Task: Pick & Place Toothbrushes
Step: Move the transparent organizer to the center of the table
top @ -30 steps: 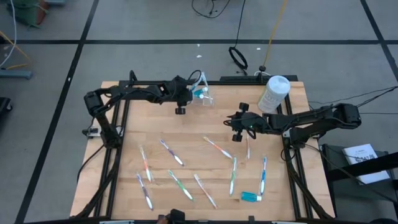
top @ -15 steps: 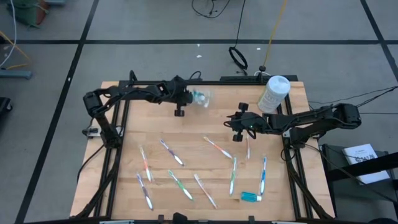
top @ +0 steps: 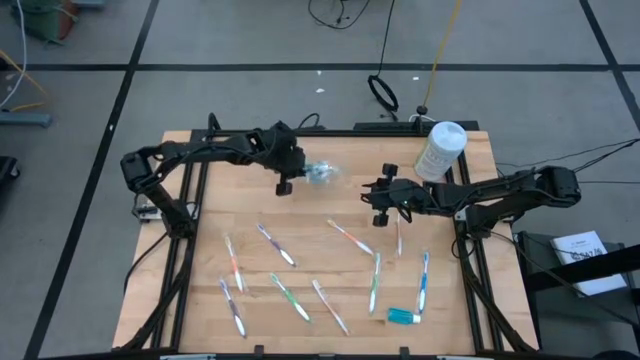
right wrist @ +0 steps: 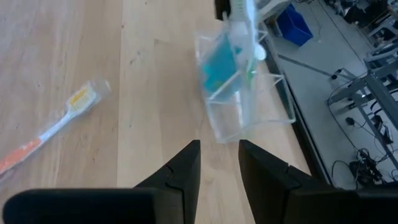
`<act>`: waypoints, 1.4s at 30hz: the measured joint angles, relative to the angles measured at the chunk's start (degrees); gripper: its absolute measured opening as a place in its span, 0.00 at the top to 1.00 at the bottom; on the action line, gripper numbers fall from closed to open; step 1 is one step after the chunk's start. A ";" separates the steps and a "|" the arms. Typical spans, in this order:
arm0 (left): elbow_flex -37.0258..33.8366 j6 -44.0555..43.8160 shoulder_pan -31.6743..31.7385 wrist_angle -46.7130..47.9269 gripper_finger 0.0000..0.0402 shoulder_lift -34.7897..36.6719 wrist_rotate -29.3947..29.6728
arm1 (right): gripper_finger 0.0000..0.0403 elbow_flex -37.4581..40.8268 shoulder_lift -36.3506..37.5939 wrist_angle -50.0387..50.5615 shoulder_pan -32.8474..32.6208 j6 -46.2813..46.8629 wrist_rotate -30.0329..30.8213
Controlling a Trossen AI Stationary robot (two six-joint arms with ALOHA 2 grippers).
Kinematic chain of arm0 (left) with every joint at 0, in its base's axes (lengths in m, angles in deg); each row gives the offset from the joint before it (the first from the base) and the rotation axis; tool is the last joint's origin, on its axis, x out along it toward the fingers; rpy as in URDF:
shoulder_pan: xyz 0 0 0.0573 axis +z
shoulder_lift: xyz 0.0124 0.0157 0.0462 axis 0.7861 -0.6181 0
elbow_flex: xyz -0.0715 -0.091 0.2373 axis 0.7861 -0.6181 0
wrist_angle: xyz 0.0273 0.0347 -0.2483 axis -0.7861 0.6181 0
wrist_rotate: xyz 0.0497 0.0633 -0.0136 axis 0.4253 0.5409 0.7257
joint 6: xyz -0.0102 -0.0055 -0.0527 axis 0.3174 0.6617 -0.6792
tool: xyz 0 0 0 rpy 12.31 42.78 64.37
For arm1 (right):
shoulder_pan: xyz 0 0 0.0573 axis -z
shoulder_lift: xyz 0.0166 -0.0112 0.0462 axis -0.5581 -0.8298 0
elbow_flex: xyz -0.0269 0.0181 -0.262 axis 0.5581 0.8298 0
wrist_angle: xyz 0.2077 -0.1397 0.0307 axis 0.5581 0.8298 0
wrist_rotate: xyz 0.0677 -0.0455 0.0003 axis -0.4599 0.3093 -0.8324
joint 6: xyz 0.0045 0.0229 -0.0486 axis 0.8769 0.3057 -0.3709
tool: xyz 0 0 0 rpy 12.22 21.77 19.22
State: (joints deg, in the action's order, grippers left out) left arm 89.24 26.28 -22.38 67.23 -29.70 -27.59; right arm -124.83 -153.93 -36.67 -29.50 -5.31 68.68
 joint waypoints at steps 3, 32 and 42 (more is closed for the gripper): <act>0.00 -1.66 -1.01 1.62 0.99 -0.02 -2.91 | 0.75 0.00 0.00 -0.11 0.00 -0.84 -0.02; -0.33 -9.37 -9.01 1.13 0.95 0.00 3.52 | 0.75 0.00 0.00 -0.31 0.00 -0.98 -0.04; -0.07 -9.43 -9.23 1.42 0.95 0.26 7.75 | 0.75 0.00 0.00 -0.32 0.00 -0.63 -0.04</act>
State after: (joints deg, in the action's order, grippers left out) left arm 89.18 16.85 -31.62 68.65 -29.44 -19.84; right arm -124.83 -153.93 -36.98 -29.50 -5.94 68.64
